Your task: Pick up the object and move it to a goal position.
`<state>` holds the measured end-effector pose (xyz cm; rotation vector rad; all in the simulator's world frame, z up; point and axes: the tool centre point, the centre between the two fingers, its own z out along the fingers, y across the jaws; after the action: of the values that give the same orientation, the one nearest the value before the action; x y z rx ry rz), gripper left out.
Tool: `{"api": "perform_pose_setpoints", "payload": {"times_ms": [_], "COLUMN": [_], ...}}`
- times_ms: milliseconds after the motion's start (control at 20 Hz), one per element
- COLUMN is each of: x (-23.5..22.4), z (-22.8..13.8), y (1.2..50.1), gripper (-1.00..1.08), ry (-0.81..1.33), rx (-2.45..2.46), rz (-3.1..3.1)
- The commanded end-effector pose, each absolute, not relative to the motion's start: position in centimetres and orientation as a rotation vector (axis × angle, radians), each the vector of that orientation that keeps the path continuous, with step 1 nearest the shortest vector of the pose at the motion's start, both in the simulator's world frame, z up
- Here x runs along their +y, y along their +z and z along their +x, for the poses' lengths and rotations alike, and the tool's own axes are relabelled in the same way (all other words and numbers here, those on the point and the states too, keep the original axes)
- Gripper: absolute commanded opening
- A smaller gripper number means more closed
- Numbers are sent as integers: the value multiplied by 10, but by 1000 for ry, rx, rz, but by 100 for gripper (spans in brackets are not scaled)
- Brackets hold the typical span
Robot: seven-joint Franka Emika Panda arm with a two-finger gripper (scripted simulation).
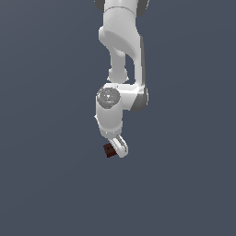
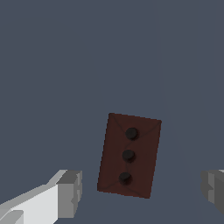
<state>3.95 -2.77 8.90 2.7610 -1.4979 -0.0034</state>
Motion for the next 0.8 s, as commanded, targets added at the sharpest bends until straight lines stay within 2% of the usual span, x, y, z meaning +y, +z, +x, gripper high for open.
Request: {"api": "perform_pose_setpoints", "payload": {"times_ms": [0, 750], "x": [-28, -29], "z": [41, 45], "y": [85, 76], "gripper": [100, 100], "ry": [-2, 0], "rx": [-1571, -1706], "rz": [2721, 2638]}}
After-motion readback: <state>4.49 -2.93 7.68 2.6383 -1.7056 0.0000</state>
